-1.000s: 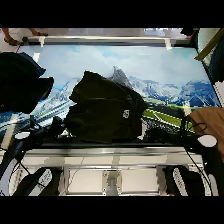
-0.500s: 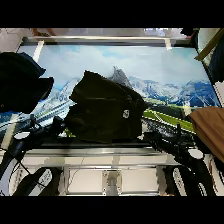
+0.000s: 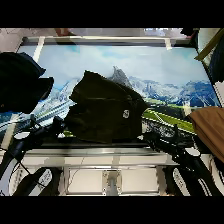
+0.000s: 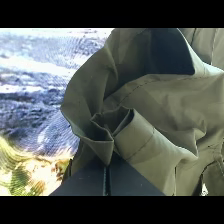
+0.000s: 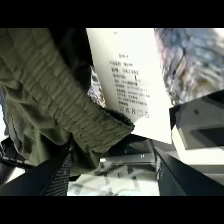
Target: Fold the clothes and pants, and hang the long-sleeved shirts on hangers.
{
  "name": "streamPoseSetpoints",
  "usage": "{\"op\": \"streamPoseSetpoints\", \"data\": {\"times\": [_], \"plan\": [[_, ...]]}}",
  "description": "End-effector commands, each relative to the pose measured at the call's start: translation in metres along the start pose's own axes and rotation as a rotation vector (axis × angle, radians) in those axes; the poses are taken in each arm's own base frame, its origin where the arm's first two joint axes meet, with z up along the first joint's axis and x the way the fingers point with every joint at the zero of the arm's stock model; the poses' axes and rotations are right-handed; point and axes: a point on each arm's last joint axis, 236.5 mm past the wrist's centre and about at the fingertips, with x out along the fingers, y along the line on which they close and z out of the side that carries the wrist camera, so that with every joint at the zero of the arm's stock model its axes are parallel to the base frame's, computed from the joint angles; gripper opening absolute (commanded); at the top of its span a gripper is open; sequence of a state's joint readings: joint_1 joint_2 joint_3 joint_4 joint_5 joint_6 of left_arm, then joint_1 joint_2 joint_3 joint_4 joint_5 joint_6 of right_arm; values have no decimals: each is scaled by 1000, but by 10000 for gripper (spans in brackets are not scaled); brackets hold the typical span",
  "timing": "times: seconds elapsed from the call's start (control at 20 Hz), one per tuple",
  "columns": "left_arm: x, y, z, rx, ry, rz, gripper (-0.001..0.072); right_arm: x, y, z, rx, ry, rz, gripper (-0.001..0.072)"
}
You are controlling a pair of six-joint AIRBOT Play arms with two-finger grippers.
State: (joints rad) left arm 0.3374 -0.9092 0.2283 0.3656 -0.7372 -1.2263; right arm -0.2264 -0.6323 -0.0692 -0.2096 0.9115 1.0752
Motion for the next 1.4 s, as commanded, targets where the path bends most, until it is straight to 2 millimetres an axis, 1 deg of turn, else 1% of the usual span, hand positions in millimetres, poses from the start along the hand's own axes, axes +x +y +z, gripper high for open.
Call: {"op": "streamPoseSetpoints", "data": {"times": [0.0,0.1,0.25,0.35,0.5,0.55,0.6,0.65,0.7,0.75,0.8,0.85,0.9,0.95,1.05,1.1,1.2,1.25,1.35], "plan": [[0,0,0,2,0,0,11,10,2,-3,-24,24,11,544],[0,0,0,2,0,0,11,16,9,5,-41,7,25,544],[0,0,0,2,0,0,11,25,7,9,-66,33,-12,543],[0,0,0,5,0,0,11,33,11,8,-92,65,-16,542],[0,0,0,5,0,0,11,49,12,2,-127,136,-41,541],[0,0,0,6,0,0,11,53,15,2,-159,150,-40,468],[0,0,0,5,0,0,11,56,20,4,-179,151,-28,344],[0,0,1,6,-1,0,11,58,27,10,-192,138,-14,284],[0,-1,1,25,-3,-1,10,59,36,17,-204,124,2,245],[0,-1,1,52,-4,-2,10,60,45,24,-220,111,16,143],[-1,-2,2,61,-4,-3,10,61,55,29,-242,102,32,62],[-1,-5,3,68,-5,-10,10,61,66,32,-260,104,58,29],[-4,-15,5,112,-8,-29,10,59,82,32,-284,115,97,30],[-10,-30,8,171,-12,-59,9,55,102,28,-325,136,147,29],[-31,-73,18,306,-44,-123,8,39,144,21,-451,160,234,28],[-49,-100,26,409,-87,-146,8,27,169,22,-504,146,270,28],[-100,-161,48,576,-232,-176,8,-10,232,27,-654,53,332,27],[-134,-192,57,666,-326,-173,7,-36,268,28,-747,-10,355,27],[-206,-243,71,803,-526,-136,7,-102,339,22,-946,-161,375,27]]}}
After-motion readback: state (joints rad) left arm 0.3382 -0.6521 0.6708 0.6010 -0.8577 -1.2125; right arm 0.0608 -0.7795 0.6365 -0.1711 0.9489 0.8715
